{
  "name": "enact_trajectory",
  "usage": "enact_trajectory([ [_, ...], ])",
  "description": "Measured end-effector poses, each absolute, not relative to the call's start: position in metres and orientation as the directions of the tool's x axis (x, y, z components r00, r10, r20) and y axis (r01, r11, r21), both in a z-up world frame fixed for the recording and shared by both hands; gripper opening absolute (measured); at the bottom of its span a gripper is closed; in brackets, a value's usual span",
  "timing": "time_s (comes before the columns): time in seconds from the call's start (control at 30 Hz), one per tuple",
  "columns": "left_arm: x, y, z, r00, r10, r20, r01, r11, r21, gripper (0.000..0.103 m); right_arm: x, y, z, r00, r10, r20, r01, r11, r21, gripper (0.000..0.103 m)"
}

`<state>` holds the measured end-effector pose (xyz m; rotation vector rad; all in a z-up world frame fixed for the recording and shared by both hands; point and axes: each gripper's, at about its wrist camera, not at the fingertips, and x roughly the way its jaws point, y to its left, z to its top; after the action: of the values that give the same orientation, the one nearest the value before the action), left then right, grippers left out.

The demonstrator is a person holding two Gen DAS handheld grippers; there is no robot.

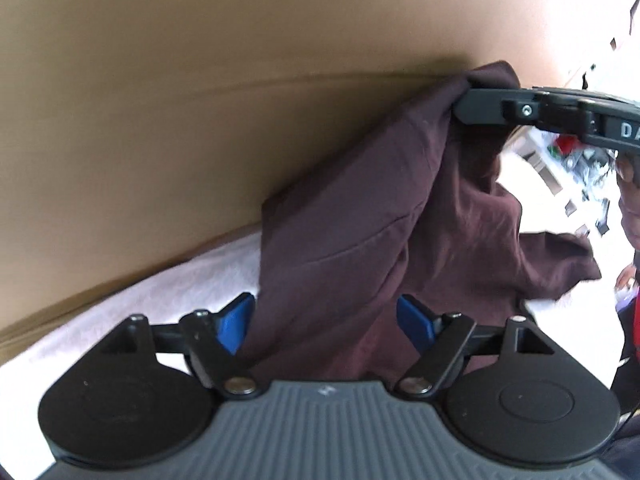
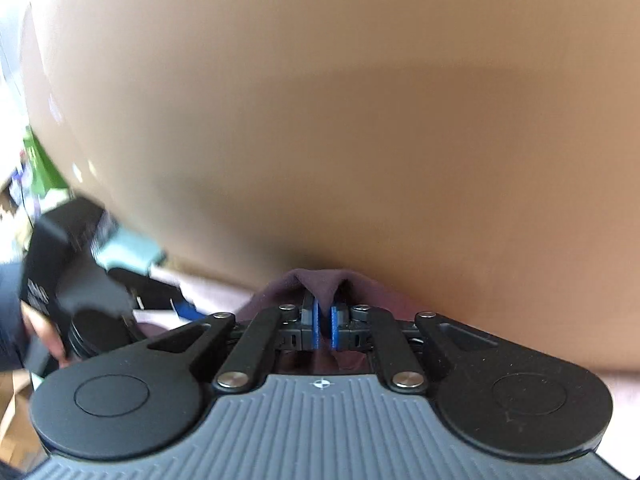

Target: Fold clothes

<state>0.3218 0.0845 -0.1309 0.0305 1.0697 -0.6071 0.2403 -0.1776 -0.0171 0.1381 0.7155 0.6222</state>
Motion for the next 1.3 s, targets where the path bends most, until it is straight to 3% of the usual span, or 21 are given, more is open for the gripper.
enact_trajectory([
  [0.03,0.322,0.083,-0.13,0.343,-0.457,-0.821,0.473,0.839,-0.269,0.057,0.24,-0.178,-0.016,0.59,0.581,-0.561,-0.483,0.81,0.331,0.007],
  [0.07,0.322,0.08,-0.13,0.355,-0.436,-0.827,0.466,0.849,-0.248,0.021,0.239,-0.179,-0.014,0.595,0.584,-0.552,-0.48,0.809,0.339,0.007],
  [0.1,0.323,0.079,-0.13,0.388,-0.398,-0.831,0.453,0.868,-0.204,0.014,0.239,-0.178,-0.016,0.596,0.58,-0.556,-0.48,0.812,0.332,0.007],
  [0.23,0.324,0.076,-0.13,0.522,-0.265,-0.811,0.374,0.925,-0.062,0.017,0.238,-0.173,-0.029,0.602,0.532,-0.596,-0.468,0.839,0.277,0.007],
  [0.3,0.325,0.069,-0.137,0.587,-0.184,-0.788,0.351,0.936,0.043,0.037,0.235,-0.173,-0.038,0.613,0.497,-0.614,-0.451,0.859,0.245,0.008],
  [0.33,0.326,0.064,-0.144,0.596,-0.138,-0.791,0.336,0.937,0.09,0.041,0.235,-0.173,-0.044,0.616,0.481,-0.624,-0.437,0.867,0.238,0.009],
  [0.37,0.329,0.059,-0.154,0.58,-0.1,-0.808,0.326,0.938,0.118,0.054,0.236,-0.174,-0.05,0.613,0.463,-0.64,-0.418,0.878,0.235,0.017],
  [0.4,0.325,0.065,-0.15,0.577,-0.098,-0.811,0.316,0.942,0.111,0.077,0.238,-0.175,-0.057,0.606,0.443,-0.661,-0.394,0.889,0.234,0.028],
  [0.47,0.318,0.079,-0.141,0.573,-0.098,-0.814,0.295,0.951,0.093,0.091,0.238,-0.179,-0.065,0.598,0.395,-0.697,-0.348,0.912,0.218,0.043],
  [0.57,0.306,0.099,-0.127,0.567,-0.099,-0.818,0.264,0.962,0.066,0.09,0.227,-0.192,-0.064,0.606,0.349,-0.715,-0.292,0.933,0.208,0.046],
  [0.73,0.279,0.137,-0.098,0.573,-0.099,-0.814,0.193,0.981,0.016,0.089,0.175,-0.238,-0.035,0.687,0.313,-0.655,-0.217,0.95,0.227,0.046],
  [0.87,0.223,0.17,-0.069,0.564,-0.201,-0.801,0.158,0.978,-0.133,0.083,0.113,-0.26,-0.03,0.66,0.366,-0.656,-0.205,0.928,0.311,0.047],
  [1.0,0.183,0.179,-0.091,0.512,-0.203,-0.835,0.136,0.979,-0.154,0.078,0.059,-0.254,-0.05,0.581,0.389,-0.715,-0.204,0.92,0.335,0.047],
  [1.1,0.179,0.176,-0.12,0.459,-0.205,-0.865,0.102,0.979,-0.178,0.069,0.032,-0.235,-0.073,0.514,0.409,-0.754,-0.17,0.91,0.378,0.047],
  [1.2,0.185,0.173,-0.129,0.453,-0.2,-0.869,0.09,0.98,-0.179,0.068,0.028,-0.199,-0.084,0.486,0.416,-0.769,-0.149,0.906,0.396,0.047],
  [1.3,0.192,0.17,-0.138,0.447,-0.195,-0.873,0.077,0.981,-0.179,0.068,0.033,-0.189,-0.083,0.529,0.375,-0.761,-0.199,0.927,0.318,0.047],
])
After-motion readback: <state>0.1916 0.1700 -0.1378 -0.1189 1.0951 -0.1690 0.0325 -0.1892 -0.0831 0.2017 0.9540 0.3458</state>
